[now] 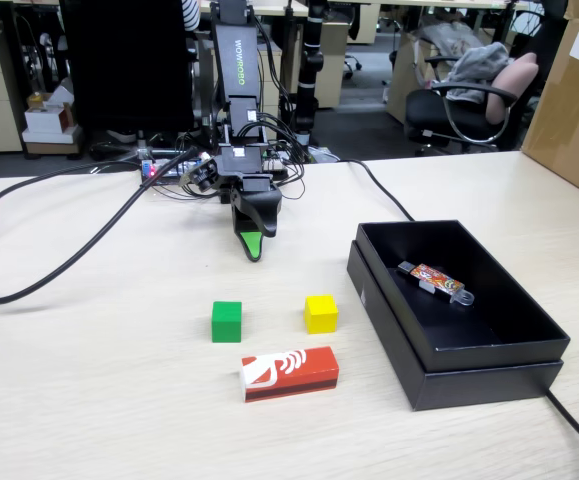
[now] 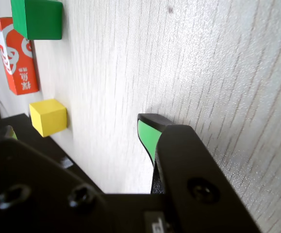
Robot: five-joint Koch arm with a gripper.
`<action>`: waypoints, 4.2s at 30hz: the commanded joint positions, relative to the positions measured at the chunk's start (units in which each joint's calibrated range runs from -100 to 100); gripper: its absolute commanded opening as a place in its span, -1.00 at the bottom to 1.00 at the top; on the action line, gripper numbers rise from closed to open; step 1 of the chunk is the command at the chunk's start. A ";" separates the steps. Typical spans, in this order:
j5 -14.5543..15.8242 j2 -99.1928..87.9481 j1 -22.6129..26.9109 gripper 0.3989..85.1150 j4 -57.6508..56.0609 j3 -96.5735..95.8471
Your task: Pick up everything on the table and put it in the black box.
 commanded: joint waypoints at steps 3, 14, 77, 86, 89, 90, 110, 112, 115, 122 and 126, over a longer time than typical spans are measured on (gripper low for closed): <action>-0.15 0.11 0.00 0.14 -0.82 -0.40; -0.15 0.11 0.00 0.14 -0.82 -0.40; 2.69 -6.77 1.42 0.13 -39.78 24.62; 4.84 -0.92 4.79 0.10 -58.79 47.11; 5.32 9.98 4.98 0.08 -64.66 57.81; 5.71 15.37 4.98 0.08 -68.12 63.70; 6.45 68.50 4.54 0.07 -77.19 105.22; 6.45 71.60 4.30 0.05 -77.19 106.85; 6.40 74.92 4.05 0.02 -77.27 108.85; 6.40 79.40 4.10 -0.06 -77.19 111.48; 6.40 81.58 4.25 -0.08 -77.19 112.75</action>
